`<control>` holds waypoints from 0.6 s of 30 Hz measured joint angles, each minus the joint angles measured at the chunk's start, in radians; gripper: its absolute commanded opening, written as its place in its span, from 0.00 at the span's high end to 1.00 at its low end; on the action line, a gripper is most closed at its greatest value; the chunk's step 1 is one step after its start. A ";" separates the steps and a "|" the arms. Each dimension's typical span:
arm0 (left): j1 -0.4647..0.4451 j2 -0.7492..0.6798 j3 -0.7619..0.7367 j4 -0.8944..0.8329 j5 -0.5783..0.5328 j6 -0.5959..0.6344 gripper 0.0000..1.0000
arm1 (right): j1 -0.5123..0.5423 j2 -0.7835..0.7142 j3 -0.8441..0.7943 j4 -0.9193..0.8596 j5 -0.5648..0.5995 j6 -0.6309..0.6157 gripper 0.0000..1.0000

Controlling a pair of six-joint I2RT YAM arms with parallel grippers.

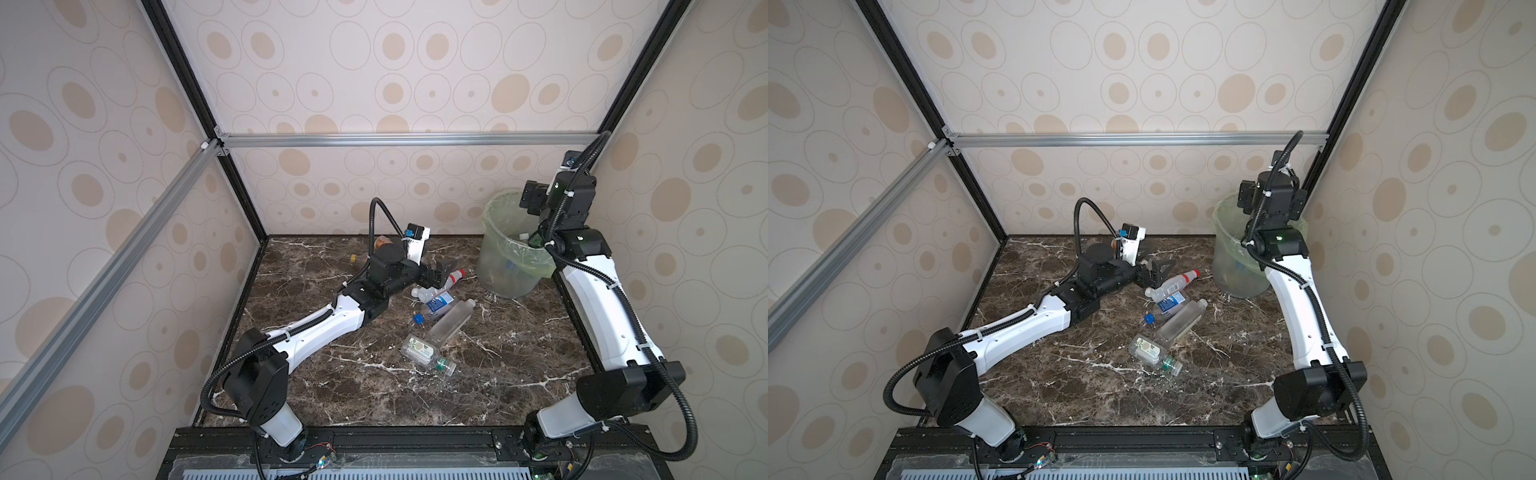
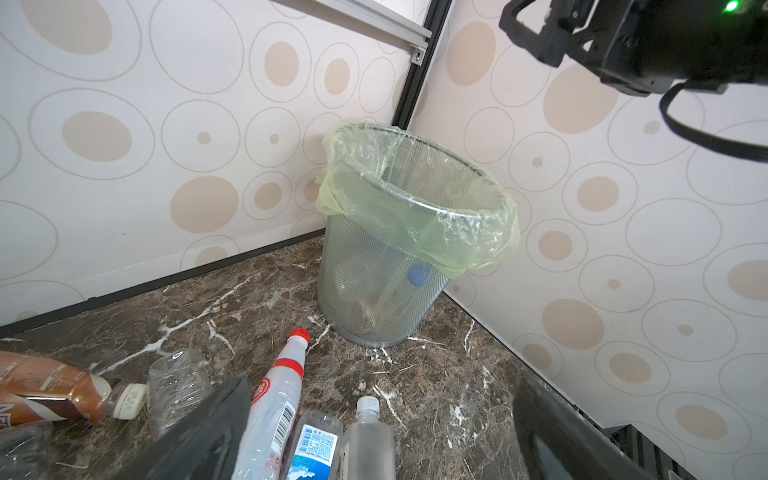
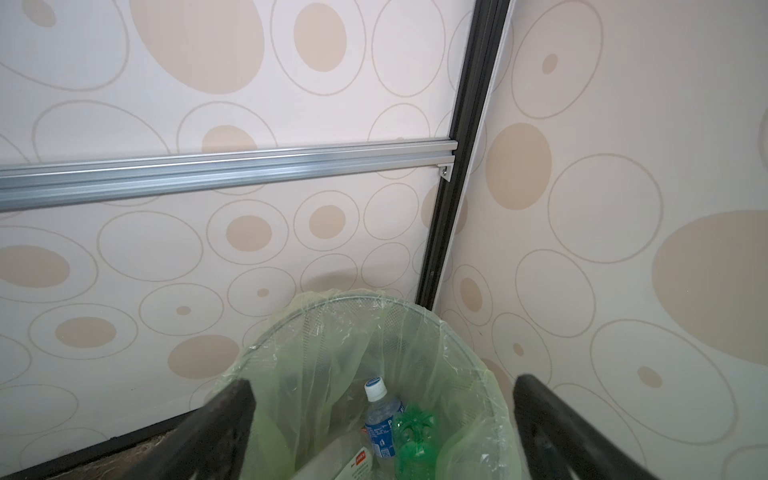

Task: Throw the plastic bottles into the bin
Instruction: 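Carry the green bottle with the right gripper over the wastebasket and release it, then move the right gripper down to the clear rectangular leaf-label bottle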

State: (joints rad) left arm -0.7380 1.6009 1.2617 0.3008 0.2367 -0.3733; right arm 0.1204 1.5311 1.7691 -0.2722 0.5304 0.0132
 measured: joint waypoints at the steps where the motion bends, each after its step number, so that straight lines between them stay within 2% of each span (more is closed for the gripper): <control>1: 0.000 -0.002 -0.004 -0.001 0.000 0.000 0.01 | 0.000 -0.002 0.000 -0.005 -0.006 0.006 0.00; 10: 0.000 -0.043 -0.070 -0.054 -0.047 -0.012 0.01 | 0.060 -0.028 -0.021 -0.094 -0.105 0.050 0.00; 18: 0.021 -0.177 -0.236 -0.056 -0.079 -0.099 0.01 | 0.213 -0.093 -0.166 -0.139 -0.145 0.046 0.00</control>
State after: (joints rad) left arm -0.7174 1.4239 1.0256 0.2447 0.1581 -0.4725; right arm 0.3336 1.4384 1.6035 -0.4114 0.3851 0.0593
